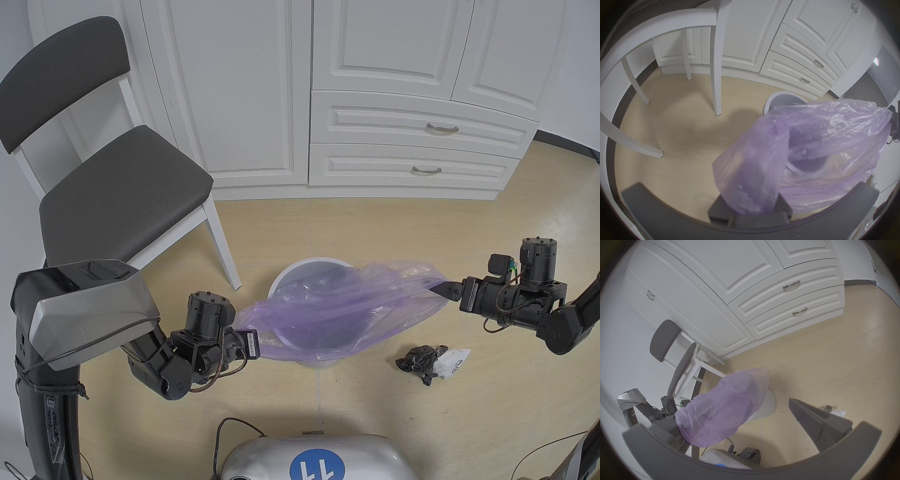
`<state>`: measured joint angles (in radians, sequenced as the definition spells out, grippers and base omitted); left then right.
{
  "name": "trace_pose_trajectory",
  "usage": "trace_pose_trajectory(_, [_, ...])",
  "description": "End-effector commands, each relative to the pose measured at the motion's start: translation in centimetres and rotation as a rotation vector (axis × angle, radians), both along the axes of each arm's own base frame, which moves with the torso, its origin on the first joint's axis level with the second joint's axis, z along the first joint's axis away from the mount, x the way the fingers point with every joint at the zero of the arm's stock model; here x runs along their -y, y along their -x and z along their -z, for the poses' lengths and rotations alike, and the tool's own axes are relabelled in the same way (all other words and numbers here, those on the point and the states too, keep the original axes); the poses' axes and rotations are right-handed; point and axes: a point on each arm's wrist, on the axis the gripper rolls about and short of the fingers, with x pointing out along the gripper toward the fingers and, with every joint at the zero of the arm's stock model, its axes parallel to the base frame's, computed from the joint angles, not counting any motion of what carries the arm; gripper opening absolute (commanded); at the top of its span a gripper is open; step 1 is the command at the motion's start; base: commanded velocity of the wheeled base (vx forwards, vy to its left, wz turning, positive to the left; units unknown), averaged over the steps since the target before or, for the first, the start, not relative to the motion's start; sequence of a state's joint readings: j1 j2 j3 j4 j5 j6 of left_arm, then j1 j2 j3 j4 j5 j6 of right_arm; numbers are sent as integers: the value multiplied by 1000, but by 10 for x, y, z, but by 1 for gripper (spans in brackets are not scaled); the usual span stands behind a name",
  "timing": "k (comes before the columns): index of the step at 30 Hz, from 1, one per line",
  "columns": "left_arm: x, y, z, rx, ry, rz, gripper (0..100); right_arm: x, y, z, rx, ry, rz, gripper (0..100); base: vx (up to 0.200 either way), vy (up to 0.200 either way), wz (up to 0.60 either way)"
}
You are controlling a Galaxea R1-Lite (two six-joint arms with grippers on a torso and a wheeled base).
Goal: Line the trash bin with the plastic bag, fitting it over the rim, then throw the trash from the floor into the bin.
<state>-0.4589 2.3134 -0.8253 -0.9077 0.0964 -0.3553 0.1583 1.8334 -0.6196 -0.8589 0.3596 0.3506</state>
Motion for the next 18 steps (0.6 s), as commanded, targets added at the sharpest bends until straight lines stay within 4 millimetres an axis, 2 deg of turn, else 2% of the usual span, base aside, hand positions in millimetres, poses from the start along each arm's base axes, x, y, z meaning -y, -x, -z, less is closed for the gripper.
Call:
trace_pose_trajectory(1, [0, 0, 0, -1, -1, -1, 0, 1, 0, -3, 9, 1, 5, 100, 0, 0, 0])
trace_pose_trajectory(12, [2, 1, 0, -1, 0, 5, 0, -2, 2, 12, -43, 64, -26, 100, 0, 0, 0])
trace_pose_trajectory(18, [4, 4, -3, 5, 1, 13, 0, -10, -5, 38, -77, 187, -13, 100, 0, 0, 0])
